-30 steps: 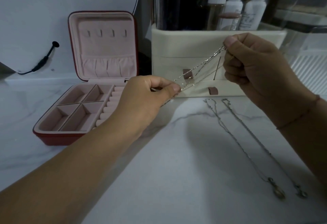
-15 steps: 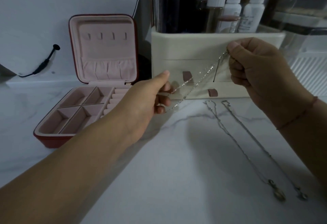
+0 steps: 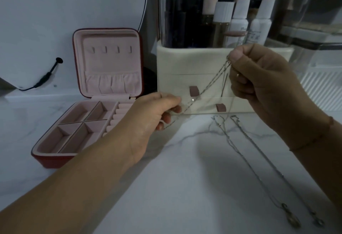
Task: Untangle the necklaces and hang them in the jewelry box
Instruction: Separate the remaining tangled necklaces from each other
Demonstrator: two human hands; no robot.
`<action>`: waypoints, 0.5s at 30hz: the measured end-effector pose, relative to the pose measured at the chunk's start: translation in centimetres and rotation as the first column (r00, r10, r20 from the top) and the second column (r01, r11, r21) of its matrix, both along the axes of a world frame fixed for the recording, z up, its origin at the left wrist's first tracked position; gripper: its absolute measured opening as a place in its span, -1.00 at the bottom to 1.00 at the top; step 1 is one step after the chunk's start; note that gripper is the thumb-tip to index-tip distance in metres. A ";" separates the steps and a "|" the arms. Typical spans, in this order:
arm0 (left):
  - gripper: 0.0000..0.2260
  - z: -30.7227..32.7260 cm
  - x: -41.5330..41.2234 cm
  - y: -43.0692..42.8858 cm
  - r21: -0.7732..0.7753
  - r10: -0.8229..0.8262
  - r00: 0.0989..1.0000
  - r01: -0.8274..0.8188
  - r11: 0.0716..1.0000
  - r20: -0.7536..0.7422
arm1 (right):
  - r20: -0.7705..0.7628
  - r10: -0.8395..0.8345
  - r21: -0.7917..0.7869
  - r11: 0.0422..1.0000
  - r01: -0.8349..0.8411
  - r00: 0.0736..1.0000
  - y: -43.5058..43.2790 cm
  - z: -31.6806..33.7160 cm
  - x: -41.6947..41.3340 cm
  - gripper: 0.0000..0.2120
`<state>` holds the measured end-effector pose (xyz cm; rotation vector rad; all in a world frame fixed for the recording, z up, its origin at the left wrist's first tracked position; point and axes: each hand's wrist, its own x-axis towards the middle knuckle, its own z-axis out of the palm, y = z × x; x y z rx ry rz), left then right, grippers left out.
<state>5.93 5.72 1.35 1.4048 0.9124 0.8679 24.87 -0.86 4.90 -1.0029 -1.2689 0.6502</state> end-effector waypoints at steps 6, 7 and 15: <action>-0.86 0.3 -0.3 -0.9 0.099 -0.026 0.997 0.033 0.994 -0.075 | 0.080 0.286 -0.138 0.952 -0.274 0.955 -0.3 -0.6 -1.2 -0.89; -0.86 0.4 -0.3 -1.1 0.107 -0.037 0.995 0.046 0.993 -0.088 | 0.097 0.318 -0.181 0.938 -0.297 0.943 -0.2 -0.8 -1.4 -0.87; -0.73 0.2 0.0 -1.2 0.053 -0.163 0.985 0.166 0.985 -0.056 | 0.221 0.341 -0.283 0.919 -0.275 0.914 -0.1 -1.7 -2.5 -0.89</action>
